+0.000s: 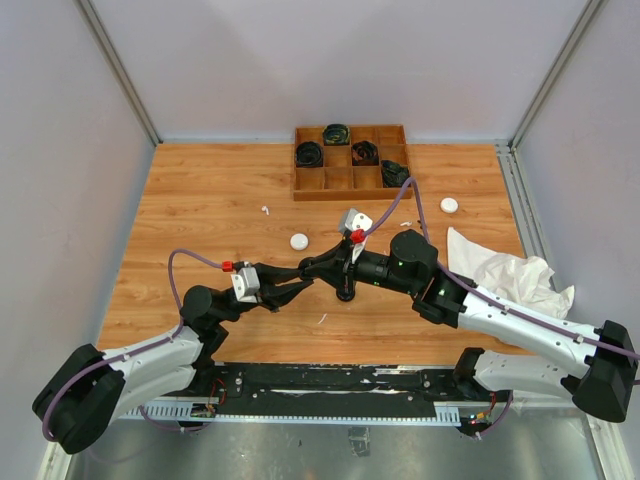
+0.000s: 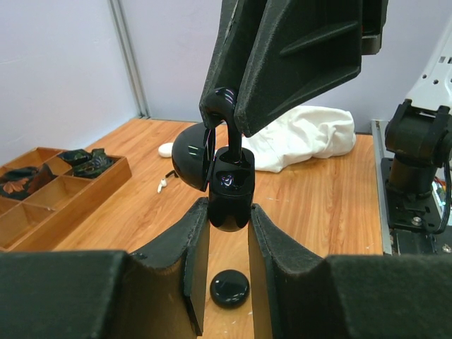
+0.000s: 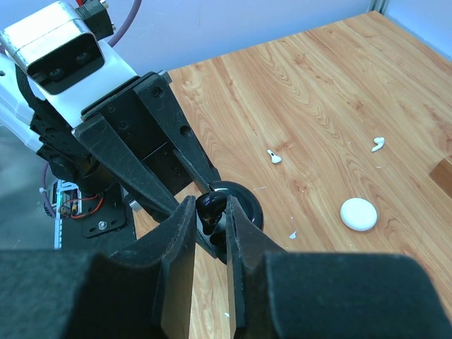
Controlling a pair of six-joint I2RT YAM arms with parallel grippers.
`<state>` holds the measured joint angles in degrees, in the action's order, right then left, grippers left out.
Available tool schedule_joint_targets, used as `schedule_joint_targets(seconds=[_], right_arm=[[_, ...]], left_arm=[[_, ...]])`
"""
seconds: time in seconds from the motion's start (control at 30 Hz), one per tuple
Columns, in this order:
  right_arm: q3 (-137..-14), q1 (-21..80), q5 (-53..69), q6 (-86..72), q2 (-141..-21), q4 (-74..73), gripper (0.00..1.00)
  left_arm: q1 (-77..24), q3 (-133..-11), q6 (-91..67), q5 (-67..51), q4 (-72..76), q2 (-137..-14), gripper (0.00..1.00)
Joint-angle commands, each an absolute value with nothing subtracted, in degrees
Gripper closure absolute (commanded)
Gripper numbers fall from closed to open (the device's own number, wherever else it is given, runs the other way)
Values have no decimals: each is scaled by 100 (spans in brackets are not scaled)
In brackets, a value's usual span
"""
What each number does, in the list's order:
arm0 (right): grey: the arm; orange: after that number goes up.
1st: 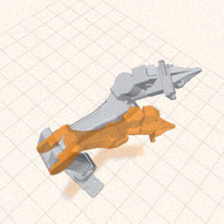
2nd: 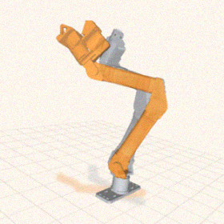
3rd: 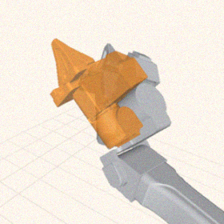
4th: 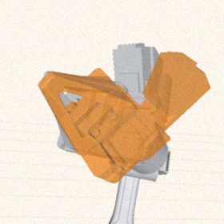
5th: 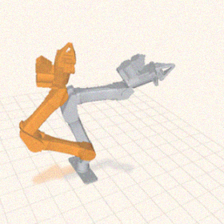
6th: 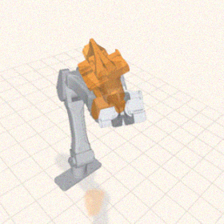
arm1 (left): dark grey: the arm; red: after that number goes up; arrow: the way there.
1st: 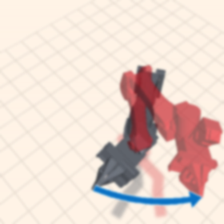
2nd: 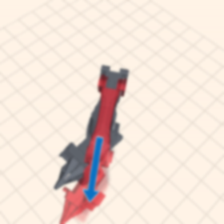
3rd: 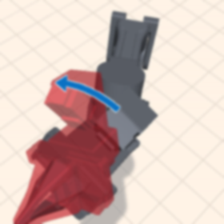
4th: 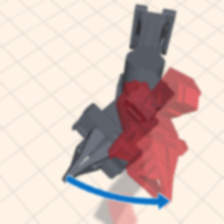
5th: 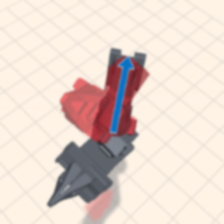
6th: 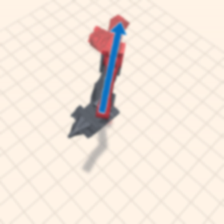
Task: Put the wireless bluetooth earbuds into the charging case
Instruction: Place the earbud in the charging case.
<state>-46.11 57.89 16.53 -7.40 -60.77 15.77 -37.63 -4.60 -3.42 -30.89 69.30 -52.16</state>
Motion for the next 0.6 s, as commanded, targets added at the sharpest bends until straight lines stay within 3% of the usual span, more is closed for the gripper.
schedule_joint_targets(seconds=[0.0,0.57], right_arm=[[-4521,5880,1697,-633,-6072,1328,88],[-4336,5936,1488,-580,-6006,1503,88]], left_arm=[[-3735,-484,-367,-3048,7336,-5080,100],[-3735,-488,-686,-2817,7393,-5091,100]])
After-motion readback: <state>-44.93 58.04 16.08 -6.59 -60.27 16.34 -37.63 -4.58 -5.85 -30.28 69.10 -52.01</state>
